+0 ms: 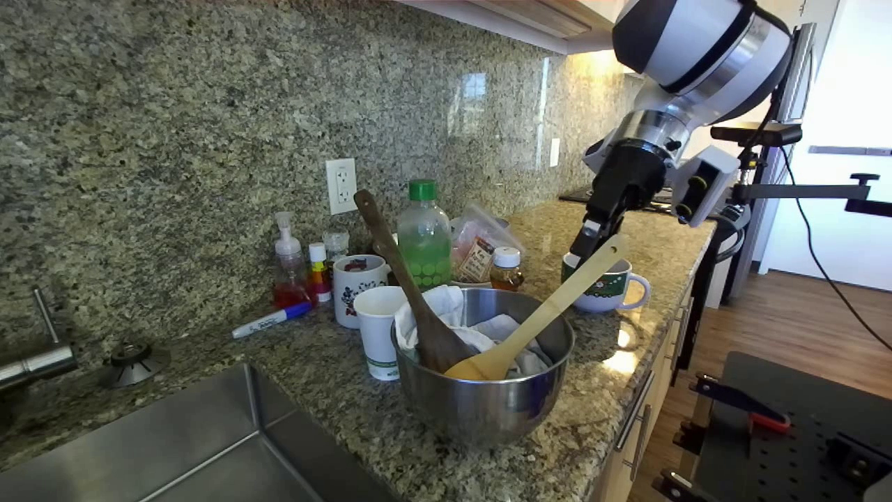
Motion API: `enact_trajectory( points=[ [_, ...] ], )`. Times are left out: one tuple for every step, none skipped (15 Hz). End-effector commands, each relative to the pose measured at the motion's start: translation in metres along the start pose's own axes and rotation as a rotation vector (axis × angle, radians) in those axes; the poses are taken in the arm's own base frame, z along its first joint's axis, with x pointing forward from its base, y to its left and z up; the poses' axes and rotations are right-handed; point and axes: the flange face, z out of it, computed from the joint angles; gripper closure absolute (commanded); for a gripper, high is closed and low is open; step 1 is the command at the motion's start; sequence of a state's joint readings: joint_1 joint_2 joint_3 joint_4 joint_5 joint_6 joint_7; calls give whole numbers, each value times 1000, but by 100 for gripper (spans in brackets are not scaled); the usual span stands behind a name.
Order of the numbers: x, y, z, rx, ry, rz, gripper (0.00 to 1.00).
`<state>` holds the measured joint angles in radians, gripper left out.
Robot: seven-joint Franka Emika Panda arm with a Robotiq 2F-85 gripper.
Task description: Pick up the wooden spoon from the silver dish, stir in the silver bowl containing contents, and put the spoon back in the silver dish.
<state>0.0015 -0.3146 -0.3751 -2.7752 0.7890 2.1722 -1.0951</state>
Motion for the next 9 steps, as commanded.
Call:
enact_trajectory(
  points=[
    [0,-2,2,20,2,-16,0],
    [0,-3,2,18,-2,-17,0],
    [0,-3,2,17,-5,-19,0],
    [0,-4,2,20,-10,-22,0],
    [0,-5,2,22,-14,-23,0],
    [-1,-7,2,31,-19,-27,0],
    [-2,-8,1,39,-26,-31,0],
    [-2,-10,1,48,-35,-32,0],
    [-3,-11,1,55,-46,-33,0]
  ],
)
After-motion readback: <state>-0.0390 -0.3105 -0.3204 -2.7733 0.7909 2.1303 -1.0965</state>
